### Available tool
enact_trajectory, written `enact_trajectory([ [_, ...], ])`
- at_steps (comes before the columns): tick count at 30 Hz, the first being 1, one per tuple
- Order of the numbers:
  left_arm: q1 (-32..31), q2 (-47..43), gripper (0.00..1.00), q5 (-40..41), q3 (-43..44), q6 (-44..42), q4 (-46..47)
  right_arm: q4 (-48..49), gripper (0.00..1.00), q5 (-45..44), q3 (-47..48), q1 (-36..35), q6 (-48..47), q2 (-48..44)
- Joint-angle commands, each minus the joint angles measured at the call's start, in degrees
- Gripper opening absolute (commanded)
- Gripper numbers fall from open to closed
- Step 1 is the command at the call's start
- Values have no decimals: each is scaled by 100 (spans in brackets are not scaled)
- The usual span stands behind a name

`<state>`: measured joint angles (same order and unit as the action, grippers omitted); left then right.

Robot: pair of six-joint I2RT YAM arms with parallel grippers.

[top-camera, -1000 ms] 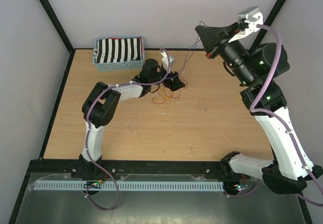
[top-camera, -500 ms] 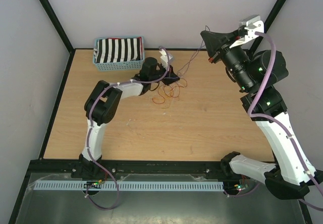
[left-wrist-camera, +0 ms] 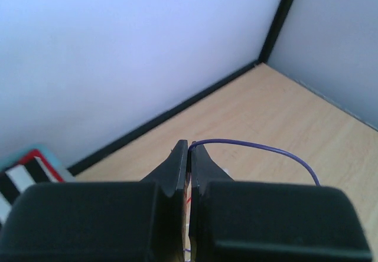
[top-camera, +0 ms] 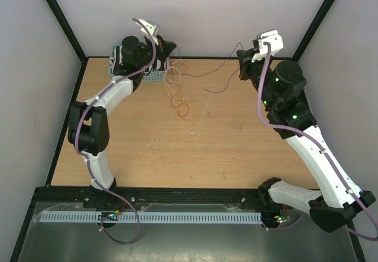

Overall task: Zip-tie the wires
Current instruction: Untie the cable at the center of the board.

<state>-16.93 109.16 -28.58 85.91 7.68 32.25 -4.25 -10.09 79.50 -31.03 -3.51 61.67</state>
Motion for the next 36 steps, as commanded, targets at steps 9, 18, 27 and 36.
enact_trajectory([
  [9,434,-468,0,273,775,-478,-63,-207,0,-1658,-150,18,-561,357],
  [18,438,-1117,0,1401,165,-1830,-1111,-244,0,-4189,-354,361,-1389,787],
  [27,1282,-1316,0,1708,-146,-1488,-1526,-331,0,-4650,-536,1349,-1137,854],
  [36,2216,-1113,5,1361,-383,-863,-1625,-419,0,-4475,-761,2069,-956,646],
])
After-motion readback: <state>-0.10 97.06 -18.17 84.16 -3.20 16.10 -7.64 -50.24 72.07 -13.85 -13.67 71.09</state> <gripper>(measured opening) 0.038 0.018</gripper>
